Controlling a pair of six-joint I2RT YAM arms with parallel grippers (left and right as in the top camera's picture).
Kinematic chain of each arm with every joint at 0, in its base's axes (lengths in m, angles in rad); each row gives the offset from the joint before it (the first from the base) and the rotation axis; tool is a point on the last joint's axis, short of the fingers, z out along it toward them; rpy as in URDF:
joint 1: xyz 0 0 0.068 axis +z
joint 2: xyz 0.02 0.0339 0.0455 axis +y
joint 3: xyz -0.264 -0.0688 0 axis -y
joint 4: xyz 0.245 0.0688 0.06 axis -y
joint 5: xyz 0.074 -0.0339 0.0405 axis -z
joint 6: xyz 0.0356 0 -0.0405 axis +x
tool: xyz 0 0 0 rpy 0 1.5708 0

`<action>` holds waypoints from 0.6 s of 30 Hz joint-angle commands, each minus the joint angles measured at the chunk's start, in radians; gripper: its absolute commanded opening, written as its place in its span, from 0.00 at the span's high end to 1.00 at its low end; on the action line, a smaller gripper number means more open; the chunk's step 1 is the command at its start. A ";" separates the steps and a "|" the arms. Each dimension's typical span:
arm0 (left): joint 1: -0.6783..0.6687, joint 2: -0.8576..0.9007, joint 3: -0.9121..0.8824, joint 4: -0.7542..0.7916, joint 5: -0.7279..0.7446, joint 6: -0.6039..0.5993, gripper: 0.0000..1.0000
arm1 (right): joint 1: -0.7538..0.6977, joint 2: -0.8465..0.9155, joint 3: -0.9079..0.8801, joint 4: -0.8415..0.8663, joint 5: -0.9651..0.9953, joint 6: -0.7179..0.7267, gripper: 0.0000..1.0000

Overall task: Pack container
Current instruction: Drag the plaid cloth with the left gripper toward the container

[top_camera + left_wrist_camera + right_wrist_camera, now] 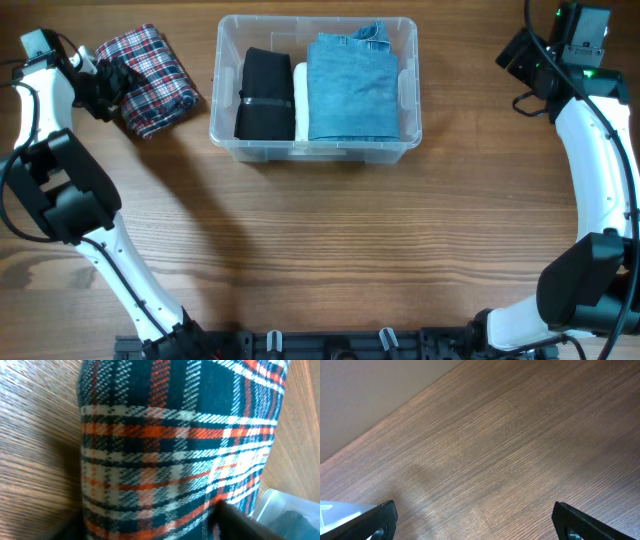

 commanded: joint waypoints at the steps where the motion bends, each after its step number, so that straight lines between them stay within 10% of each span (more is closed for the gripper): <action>1: -0.022 0.020 -0.005 -0.009 0.023 -0.002 0.55 | 0.002 0.017 -0.004 0.002 -0.006 0.007 0.00; 4: -0.022 0.020 -0.005 -0.034 0.023 -0.002 0.95 | 0.002 0.017 -0.004 0.002 -0.006 0.007 0.00; 18: 0.010 -0.252 -0.005 -0.102 0.237 -0.002 0.96 | 0.002 0.017 -0.004 0.002 -0.006 0.008 0.00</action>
